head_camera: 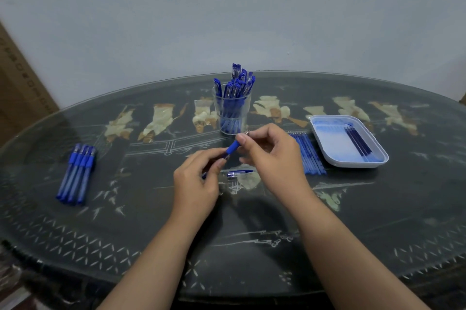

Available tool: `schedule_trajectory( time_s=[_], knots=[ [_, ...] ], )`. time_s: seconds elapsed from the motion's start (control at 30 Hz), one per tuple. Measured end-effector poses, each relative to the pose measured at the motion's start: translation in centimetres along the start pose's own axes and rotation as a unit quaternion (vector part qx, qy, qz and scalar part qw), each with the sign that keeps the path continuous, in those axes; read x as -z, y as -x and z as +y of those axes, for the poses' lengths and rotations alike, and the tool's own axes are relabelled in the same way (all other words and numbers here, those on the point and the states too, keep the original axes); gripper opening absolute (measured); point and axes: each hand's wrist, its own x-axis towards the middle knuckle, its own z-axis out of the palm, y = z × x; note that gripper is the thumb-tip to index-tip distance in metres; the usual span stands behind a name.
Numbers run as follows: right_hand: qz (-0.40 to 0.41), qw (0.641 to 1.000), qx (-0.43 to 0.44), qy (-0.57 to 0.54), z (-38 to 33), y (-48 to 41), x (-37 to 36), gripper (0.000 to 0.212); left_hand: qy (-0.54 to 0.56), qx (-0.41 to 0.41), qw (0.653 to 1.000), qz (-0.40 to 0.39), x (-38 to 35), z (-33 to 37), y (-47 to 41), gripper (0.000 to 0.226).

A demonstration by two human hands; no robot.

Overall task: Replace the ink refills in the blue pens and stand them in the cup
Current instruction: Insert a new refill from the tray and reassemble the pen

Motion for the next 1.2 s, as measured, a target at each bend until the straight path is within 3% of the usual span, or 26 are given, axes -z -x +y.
schedule_trajectory(
  time_s=[0.1, 0.27, 0.47, 0.57, 0.67, 0.87, 1.0, 1.07, 1.13, 1.2],
  knots=[
    [0.017, 1.0, 0.003, 0.018, 0.2, -0.2, 0.1, 0.015, -0.007, -0.003, 1.0, -0.009, 0.1, 0.1, 0.1, 0.025],
    [-0.002, 0.999, 0.028, 0.032, -0.1, -0.2, 0.7, 0.004, -0.015, 0.001, 1.0, -0.008, 0.1, 0.1, -0.1, 0.027],
    [0.062, 0.995, -0.009, 0.072, 0.0, -0.2, 0.2, 0.028, -0.015, 0.004, 1.0, -0.01, 0.2, 0.5, 0.0, 0.024],
    [0.042, 0.998, -0.014, 0.039, 0.1, -0.2, 0.2, 0.022, -0.01, 0.007, 1.0, -0.007, 0.2, 0.4, 0.0, 0.024],
    [0.015, 1.0, -0.009, 0.017, 0.1, -0.3, 0.5, 0.003, -0.014, 0.006, 1.0, -0.008, 0.1, 0.2, 0.0, 0.024],
    [0.04, 0.996, 0.013, 0.08, 0.5, -0.4, 0.2, 0.014, -0.028, 0.008, 1.0, -0.009, 0.2, 0.1, 0.0, 0.024],
    [0.026, 0.999, -0.043, 0.015, 1.6, -0.4, 0.2, 0.021, -0.016, 0.033, 0.999, 0.012, 0.3, 0.3, 0.0, 0.03],
    [-0.016, 0.989, -0.038, 0.142, 2.9, -0.6, 0.4, 0.029, -0.007, 0.05, 0.998, 0.03, 0.3, 0.2, -0.1, 0.032],
    [-0.091, 0.949, -0.001, 0.303, 4.5, -0.5, 0.4, 0.04, 0.008, 0.064, 0.997, 0.039, 0.3, 0.2, -0.1, 0.033],
    [-0.122, 0.911, 0.051, 0.391, 5.5, -0.4, 0.1, 0.04, 0.025, 0.079, 0.996, 0.036, 0.2, 0.3, -0.2, 0.035]
  ],
)
